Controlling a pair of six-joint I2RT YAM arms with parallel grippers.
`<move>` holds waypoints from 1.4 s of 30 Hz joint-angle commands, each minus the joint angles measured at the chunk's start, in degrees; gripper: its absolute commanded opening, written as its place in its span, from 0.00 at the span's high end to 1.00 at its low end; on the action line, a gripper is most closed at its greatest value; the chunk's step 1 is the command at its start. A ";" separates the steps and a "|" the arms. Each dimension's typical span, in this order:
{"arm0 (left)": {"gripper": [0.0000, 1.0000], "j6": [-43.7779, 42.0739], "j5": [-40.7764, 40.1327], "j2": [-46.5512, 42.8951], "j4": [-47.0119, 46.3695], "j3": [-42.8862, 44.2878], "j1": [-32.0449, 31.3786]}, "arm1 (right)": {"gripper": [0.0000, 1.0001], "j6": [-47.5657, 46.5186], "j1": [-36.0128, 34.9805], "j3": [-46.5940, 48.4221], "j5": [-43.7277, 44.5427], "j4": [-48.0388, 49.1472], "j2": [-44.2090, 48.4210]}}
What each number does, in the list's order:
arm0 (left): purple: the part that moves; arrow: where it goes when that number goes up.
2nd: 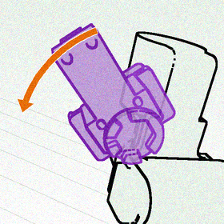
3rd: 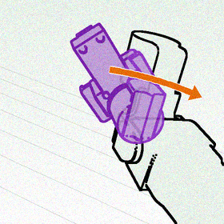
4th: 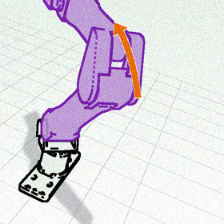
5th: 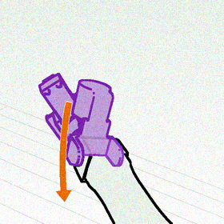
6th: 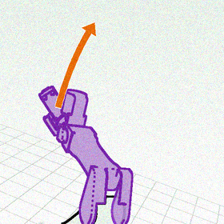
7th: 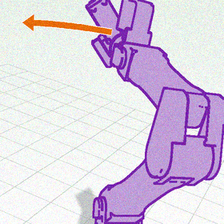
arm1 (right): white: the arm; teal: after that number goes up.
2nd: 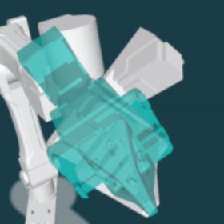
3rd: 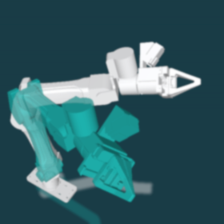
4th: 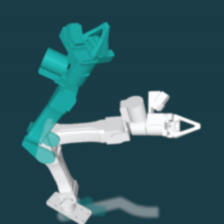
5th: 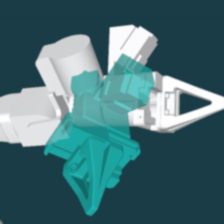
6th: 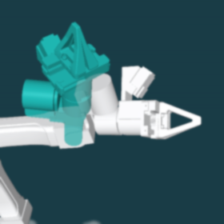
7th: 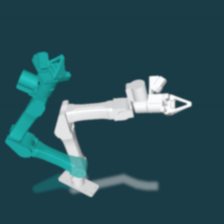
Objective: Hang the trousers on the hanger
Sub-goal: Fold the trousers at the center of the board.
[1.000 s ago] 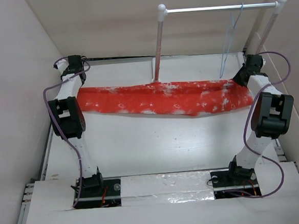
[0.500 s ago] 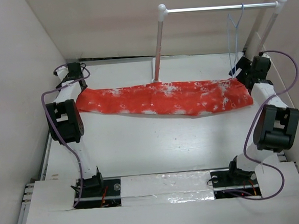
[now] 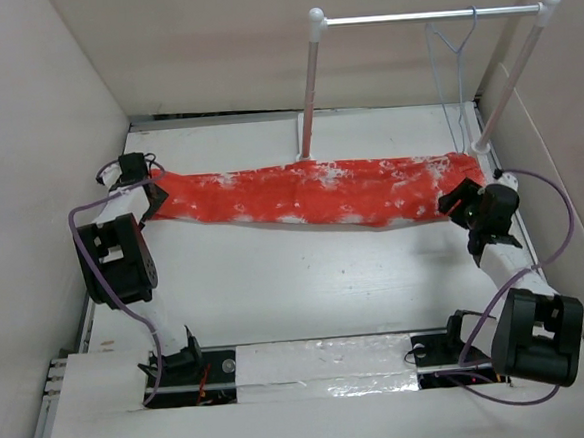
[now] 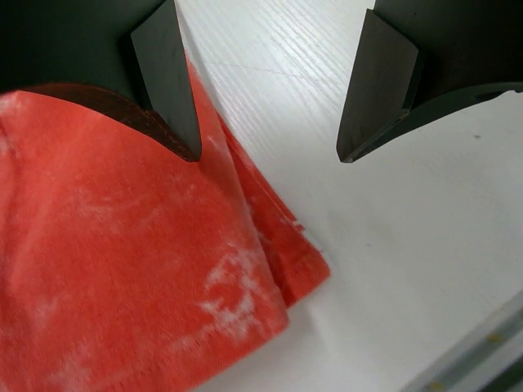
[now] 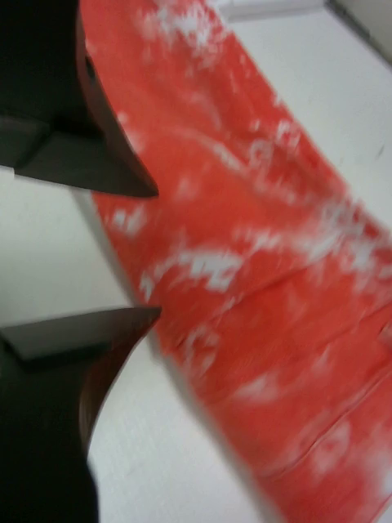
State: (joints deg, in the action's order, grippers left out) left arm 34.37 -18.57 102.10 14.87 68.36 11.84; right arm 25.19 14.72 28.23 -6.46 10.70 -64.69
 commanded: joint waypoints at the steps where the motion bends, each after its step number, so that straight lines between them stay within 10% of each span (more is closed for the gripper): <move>1: 0.35 1.66 5.02 0.20 -3.01 -0.51 -0.41 | 0.24 0.21 5.13 -3.26 -2.41 3.89 2.28; 15: 0.38 3.77 7.14 6.70 -4.15 2.39 -0.41 | 0.26 12.41 11.47 -0.81 -12.25 16.80 -18.71; 20: 0.74 3.07 5.39 7.58 -4.15 3.18 -0.41 | 1.00 13.57 10.94 1.92 -10.60 18.83 -22.94; 24: 1.00 2.11 4.24 8.29 -2.75 4.85 -0.41 | 1.00 13.83 10.94 -0.18 -9.72 20.24 -21.54; 42: 1.00 -3.17 -14.66 -9.71 6.21 -5.77 -0.41 | 1.00 1.36 20.69 -11.09 -9.70 -9.27 23.97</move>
State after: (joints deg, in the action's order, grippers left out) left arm 32.71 -25.21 98.65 19.05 64.27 10.33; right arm 31.18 31.46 16.82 -17.69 6.96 -45.78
